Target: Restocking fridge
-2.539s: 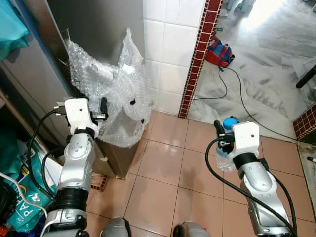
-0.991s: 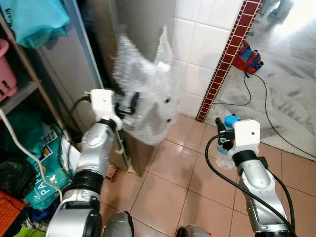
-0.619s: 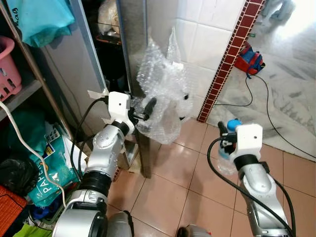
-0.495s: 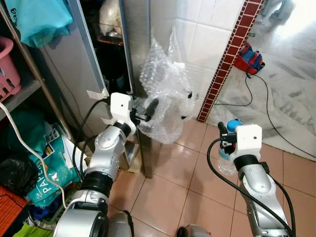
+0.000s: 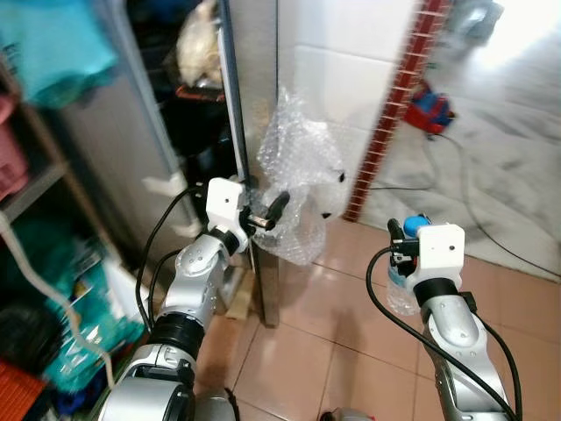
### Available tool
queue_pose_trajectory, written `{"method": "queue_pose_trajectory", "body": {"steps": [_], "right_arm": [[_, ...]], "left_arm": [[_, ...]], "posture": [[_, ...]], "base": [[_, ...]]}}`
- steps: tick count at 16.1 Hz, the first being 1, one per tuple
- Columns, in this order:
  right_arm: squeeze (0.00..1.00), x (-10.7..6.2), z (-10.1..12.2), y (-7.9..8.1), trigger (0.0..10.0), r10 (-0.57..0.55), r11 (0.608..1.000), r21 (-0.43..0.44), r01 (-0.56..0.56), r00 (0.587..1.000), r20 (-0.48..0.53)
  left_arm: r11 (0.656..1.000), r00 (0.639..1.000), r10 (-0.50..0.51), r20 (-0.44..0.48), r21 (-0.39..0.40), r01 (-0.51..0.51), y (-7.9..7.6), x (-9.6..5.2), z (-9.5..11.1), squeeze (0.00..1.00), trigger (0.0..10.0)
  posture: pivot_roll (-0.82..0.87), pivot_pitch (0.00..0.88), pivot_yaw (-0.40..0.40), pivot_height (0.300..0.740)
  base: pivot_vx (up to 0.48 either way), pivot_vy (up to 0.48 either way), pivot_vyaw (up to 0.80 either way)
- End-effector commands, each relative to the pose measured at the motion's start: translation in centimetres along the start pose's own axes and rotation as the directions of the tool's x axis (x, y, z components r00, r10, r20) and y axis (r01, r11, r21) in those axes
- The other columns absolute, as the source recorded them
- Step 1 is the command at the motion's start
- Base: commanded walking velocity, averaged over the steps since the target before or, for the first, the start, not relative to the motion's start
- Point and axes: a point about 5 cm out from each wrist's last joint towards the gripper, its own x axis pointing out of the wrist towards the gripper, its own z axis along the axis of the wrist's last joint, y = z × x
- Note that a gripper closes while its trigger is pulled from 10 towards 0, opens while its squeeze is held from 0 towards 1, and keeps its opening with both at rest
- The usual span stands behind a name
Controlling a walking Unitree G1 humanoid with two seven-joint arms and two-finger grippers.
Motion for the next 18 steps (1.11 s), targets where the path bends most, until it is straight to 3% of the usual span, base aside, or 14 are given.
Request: {"method": "queue_pose_trajectory", "body": {"steps": [1,9,18], "right_arm": [[0.00,-0.03,0.57,-0.18,10.0,-0.016,1.000,-0.007,0.016,1.000,0.021],[0.00,-0.03,0.83,-0.11,10.0,-0.036,0.999,-0.008,0.036,0.999,0.032],[0.00,-0.02,0.76,-0.42,10.0,-0.069,0.997,-0.041,0.070,0.997,0.028]], "left_arm": [[0.997,0.998,-0.068,0.004,0.024,0.068,-1.53,1.30,0.82,0.00,10.0],[0.995,0.996,-0.094,-0.008,0.044,0.095,-2.25,1.53,0.51,0.00,10.0],[0.993,0.997,-0.074,-0.032,0.087,0.077,-1.88,1.34,0.12,0.00,10.0]], "posture": [[-0.06,0.080,0.006,0.740],[-0.06,0.083,0.013,0.740],[-0.06,0.085,0.013,0.740]], "base": [[0.409,0.000,-0.70],[0.436,0.000,0.00],[0.065,0.000,0.00]]}}
